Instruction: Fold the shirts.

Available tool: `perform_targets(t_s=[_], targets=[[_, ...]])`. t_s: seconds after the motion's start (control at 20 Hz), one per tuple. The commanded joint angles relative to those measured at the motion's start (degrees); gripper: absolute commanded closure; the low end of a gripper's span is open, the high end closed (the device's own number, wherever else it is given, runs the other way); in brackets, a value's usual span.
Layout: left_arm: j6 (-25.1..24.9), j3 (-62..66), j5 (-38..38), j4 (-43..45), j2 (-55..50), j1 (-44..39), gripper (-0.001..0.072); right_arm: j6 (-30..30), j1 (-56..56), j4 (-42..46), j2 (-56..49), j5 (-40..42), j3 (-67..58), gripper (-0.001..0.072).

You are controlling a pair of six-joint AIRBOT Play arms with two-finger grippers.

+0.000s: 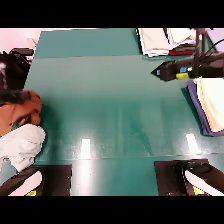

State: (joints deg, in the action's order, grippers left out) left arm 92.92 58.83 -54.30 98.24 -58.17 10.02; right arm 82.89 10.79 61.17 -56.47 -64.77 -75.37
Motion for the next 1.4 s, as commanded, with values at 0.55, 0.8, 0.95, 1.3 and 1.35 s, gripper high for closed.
perform_targets(t_s=[0.55, 0.8, 0.95, 1.3, 1.35], targets=[[-3.0, 30.6, -12.5, -2.6, 6.4, -42.2, 0.0684, 0.0, -8.1, -0.1, 0.1, -1.1, -23.0, 0.0692], [-6.1, 30.6, -17.8, -9.9, -8.7, -53.4, 0.068, 0.0, -8.0, 0.1, 0.0, -2.7, -23.0, 0.0692], [-8.5, 30.6, -13.0, -21.1, -16.9, -55.6, 0.0187, 0.0, -8.0, 0.5, 0.0, -3.9, -23.0, 0.0692], [-8.8, 31.2, -9.5, -24.3, -20.1, -43.1, 0.0137, 0.0, -9.6, 1.9, 0.5, -14.8, -12.7, 0.068], [-8.8, 31.2, -11.5, -24.3, -20.1, -39.3, 0.0137, 0.0, -10.3, 1.8, 1.0, -15.5, -8.2, 0.0668]])
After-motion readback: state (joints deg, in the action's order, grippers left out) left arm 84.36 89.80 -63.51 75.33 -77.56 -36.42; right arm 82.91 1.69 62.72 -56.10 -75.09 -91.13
